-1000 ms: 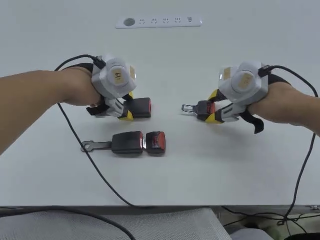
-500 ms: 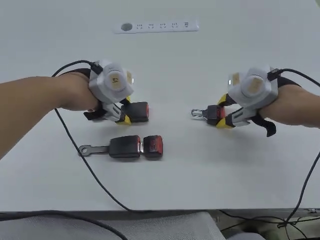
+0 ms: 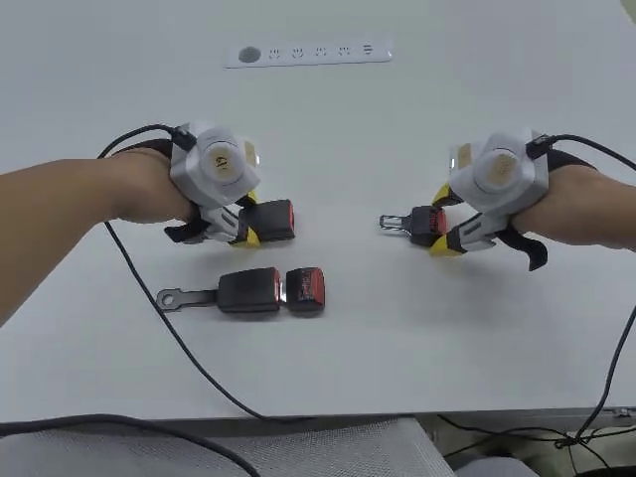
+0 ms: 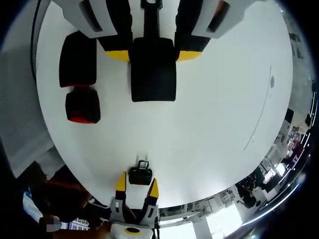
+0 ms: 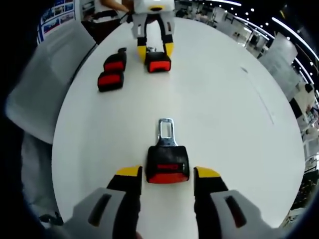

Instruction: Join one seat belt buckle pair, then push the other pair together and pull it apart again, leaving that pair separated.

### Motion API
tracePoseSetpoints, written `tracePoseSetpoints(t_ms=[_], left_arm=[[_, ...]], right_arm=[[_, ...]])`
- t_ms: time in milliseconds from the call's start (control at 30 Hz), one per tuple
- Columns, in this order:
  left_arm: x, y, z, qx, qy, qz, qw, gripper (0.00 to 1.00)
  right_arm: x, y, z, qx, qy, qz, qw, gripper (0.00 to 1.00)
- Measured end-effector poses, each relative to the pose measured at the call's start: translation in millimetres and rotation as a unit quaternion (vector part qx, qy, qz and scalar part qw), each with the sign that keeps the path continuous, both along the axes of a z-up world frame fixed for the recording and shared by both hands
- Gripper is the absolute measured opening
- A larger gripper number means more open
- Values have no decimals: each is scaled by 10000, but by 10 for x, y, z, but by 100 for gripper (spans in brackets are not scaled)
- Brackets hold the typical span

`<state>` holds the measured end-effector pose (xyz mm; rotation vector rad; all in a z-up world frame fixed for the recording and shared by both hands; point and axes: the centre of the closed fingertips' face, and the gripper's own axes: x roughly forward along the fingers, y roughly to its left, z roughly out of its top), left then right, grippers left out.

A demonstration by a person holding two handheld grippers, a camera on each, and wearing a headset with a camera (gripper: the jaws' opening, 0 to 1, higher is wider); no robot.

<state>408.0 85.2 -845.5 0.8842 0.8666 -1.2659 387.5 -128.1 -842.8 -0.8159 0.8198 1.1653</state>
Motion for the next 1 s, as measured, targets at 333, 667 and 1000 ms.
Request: tracePoseSetpoints(t_ms=[333,667,1000], left_arm=[[49,91,154,-215,-332,178,9991,46],[-212,285,439,-512,-503,491,9962,56],[-549,533,676,-1020,-643,1031,9873,67]], right_arm=[[-62,55,210,247,-233,-272,9991,51],[-301,101,374,622,-317,-466,9965,55],[-558,58,523,1045,-348,-990,9890,62]])
